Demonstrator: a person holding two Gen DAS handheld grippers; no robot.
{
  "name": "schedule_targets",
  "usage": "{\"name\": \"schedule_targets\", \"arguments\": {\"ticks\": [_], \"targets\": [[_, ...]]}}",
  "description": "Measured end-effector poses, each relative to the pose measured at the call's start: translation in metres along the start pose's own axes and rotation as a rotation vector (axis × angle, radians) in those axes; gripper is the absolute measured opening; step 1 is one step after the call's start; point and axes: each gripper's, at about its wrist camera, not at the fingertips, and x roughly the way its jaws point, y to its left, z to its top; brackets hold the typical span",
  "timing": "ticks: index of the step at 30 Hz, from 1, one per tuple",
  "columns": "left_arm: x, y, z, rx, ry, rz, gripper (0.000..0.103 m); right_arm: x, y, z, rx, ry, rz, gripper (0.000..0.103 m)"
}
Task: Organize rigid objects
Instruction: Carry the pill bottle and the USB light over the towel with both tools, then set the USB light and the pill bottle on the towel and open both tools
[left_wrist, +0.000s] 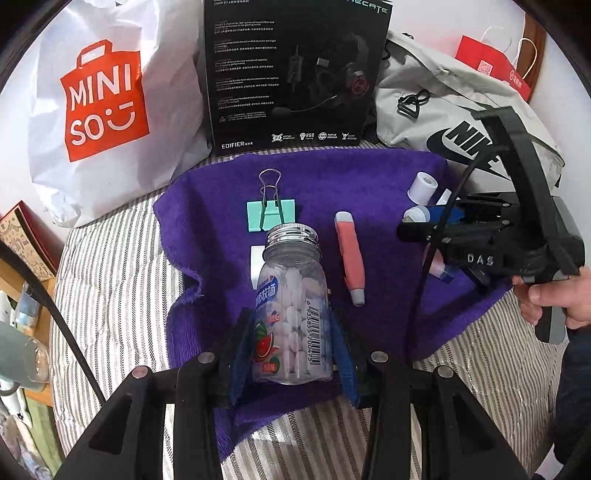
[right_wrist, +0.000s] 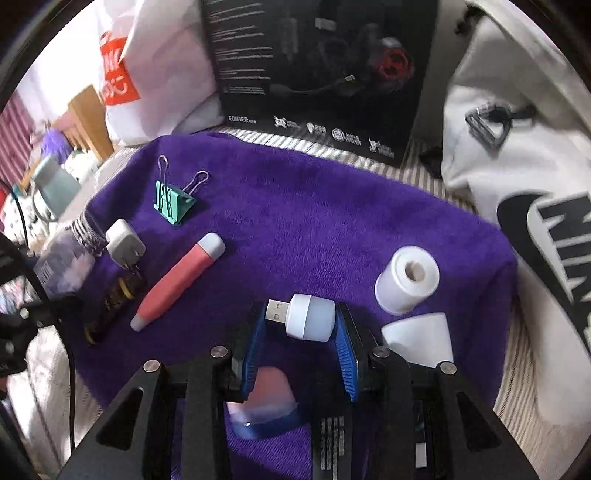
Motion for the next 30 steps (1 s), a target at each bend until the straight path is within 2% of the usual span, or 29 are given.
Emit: {"name": "schedule_targets", "arguments": {"ticks": [1, 5, 6, 18, 30], "targets": [[0.001, 0.0, 0.001, 0.0, 0.0, -0.002, 0.039, 0.0, 0.001, 0.0, -0.002, 0.001, -0.003, 0.038], [0.004, 0.0, 0.003, 0.007, 0.002, -0.01, 0.039, -0.001, 0.001, -0.003, -0.007, 0.008, 0.037, 0.055], [0.005, -0.001, 0.004, 0.008, 0.003, -0.011, 0.039, -0.002, 0.001, -0.005, -0.009, 0.011, 0.037, 0.056], [0.011, -0.016, 0.013, 0.028, 0.001, -0.026, 0.039, -0.044, -0.013, -0.029, 0.053, -0.022, 0.037, 0.056], [0.032, -0.057, 0.031, 0.09, 0.017, -0.065, 0.039, -0.101, -0.028, -0.068, 0.094, -0.075, 0.001, 0.058]]}}
